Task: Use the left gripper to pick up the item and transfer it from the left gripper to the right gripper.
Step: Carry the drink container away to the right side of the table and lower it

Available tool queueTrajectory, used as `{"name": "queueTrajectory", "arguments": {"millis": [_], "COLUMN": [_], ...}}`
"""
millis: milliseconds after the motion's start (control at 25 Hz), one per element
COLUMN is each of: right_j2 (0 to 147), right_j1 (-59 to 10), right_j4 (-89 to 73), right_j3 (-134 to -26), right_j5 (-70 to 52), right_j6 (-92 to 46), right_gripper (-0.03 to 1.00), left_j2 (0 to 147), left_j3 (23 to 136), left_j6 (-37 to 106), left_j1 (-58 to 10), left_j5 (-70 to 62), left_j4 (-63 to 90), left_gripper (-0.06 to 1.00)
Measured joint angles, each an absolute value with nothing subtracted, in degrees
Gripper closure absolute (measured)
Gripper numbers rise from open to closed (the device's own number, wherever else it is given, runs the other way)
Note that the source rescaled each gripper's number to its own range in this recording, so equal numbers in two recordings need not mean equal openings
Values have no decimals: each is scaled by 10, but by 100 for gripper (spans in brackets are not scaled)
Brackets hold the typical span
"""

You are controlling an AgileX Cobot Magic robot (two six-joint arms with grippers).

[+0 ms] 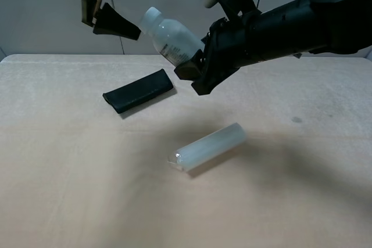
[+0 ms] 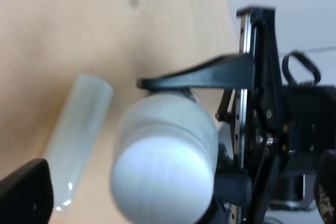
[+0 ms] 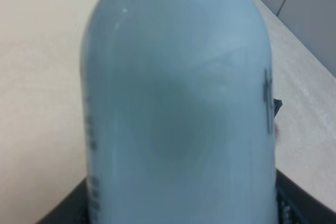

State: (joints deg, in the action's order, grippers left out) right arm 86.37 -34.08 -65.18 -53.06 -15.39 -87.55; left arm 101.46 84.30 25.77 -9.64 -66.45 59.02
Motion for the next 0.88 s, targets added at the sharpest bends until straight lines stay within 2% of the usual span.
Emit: {"name": "queueTrajectory", "arguments": {"millis": [320, 640, 880], "right_j2": [864, 864, 864], "right_j1": [-341, -341, -341], "right_j4": [-654, -654, -656], "right_j3": [-531, -531, -531], "right_j5": [-154, -154, -157], "right_j6": [-868, -866, -859], "right_gripper": [97, 97, 97], "left_j2": [894, 699, 533], "left_j3": [844, 837, 734], "left_j6": [254, 173, 135], "left_j1": [-3, 2, 2], "left_j5": [-666, -668, -652], "left_j4": [519, 277, 190], "left_gripper": [-6, -6, -6]}}
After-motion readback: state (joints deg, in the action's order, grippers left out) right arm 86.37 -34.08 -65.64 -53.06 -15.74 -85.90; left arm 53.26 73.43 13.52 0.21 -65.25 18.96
